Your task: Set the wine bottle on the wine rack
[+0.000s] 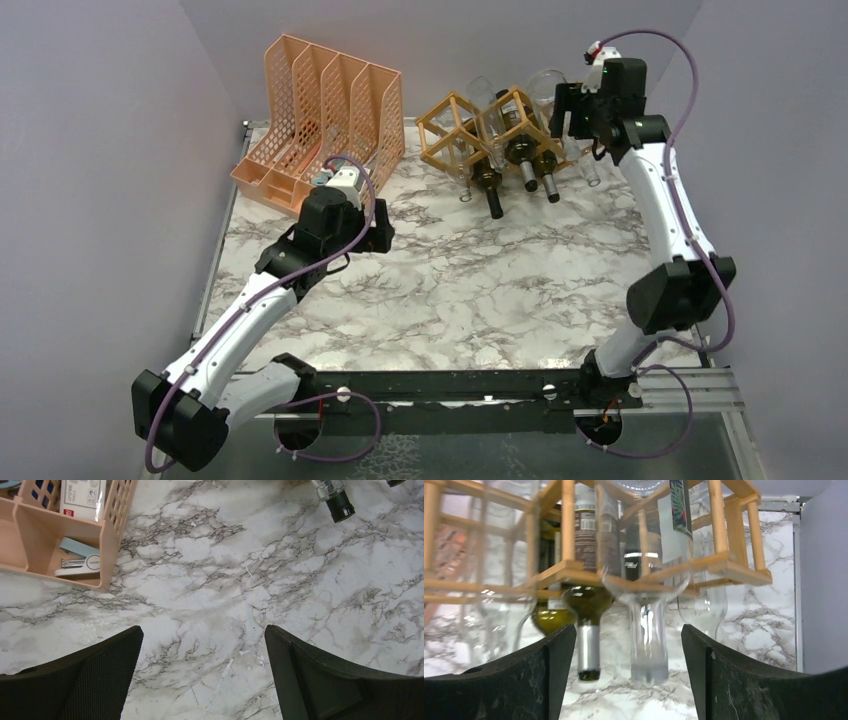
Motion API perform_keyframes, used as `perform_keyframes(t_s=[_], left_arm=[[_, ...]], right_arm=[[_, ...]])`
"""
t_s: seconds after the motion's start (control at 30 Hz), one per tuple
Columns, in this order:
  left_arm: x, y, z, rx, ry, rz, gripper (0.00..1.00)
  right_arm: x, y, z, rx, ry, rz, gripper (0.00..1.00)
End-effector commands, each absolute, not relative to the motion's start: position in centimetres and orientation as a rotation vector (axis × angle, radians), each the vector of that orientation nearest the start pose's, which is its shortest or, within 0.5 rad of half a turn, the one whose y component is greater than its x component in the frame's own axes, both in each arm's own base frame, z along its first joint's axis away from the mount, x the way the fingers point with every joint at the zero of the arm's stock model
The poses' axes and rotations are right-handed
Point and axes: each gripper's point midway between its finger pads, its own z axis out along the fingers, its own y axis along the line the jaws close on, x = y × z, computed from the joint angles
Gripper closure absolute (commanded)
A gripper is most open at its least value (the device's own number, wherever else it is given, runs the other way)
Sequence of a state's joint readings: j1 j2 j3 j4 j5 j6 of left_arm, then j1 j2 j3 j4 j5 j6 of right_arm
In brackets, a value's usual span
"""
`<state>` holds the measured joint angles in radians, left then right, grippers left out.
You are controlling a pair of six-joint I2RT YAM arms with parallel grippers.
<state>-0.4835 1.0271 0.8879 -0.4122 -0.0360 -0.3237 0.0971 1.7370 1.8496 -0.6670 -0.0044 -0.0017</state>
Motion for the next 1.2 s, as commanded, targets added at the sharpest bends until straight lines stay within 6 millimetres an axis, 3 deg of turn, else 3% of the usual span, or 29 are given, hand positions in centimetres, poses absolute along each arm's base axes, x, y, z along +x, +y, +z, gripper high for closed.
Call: perform_keyframes(t_s=[0.0,0.23,0.37,0.53,0.63,0.73,0.93,1.17], left_arm=[[29.5,-14.8,25.3,0.134,1.977,-0.41,0.01],[28.9,-12.8,29.8,0.129,1.837,-0.339,0.01],[28.3,-11.7,32.5,0.121,1.768,-0.307,0.01],[27.1,-10.2,36.0,0.108,1.697,-0.277,0.01],[26.3,-9.4,37.9,0.094,1.661,-0.26,0.01],[25.5,-8.4,39.4,0.075,1.627,-0.241,0.01],[23.9,-7.0,41.1,0.05,1.6,-0.223,0.01],[22.6,-6.3,41.7,0.033,1.588,-0.231,0.01]], right_arm=[[44.9,5.2,34.9,-0.004,1.964,0.143,0.2],[36.0,8.0,34.1,0.07,1.883,0.442,0.18],[31.9,6.4,32.8,0.203,1.832,0.426,0.17],[27.9,4.1,29.0,0.352,1.942,0.322,0.17],[25.7,3.3,28.1,0.374,1.977,0.282,0.18],[23.8,2.5,29.3,0.373,1.917,0.259,0.17],[20.7,1.6,34.1,0.355,1.761,0.255,0.15],[19.2,1.4,35.8,0.343,1.733,0.251,0.14]])
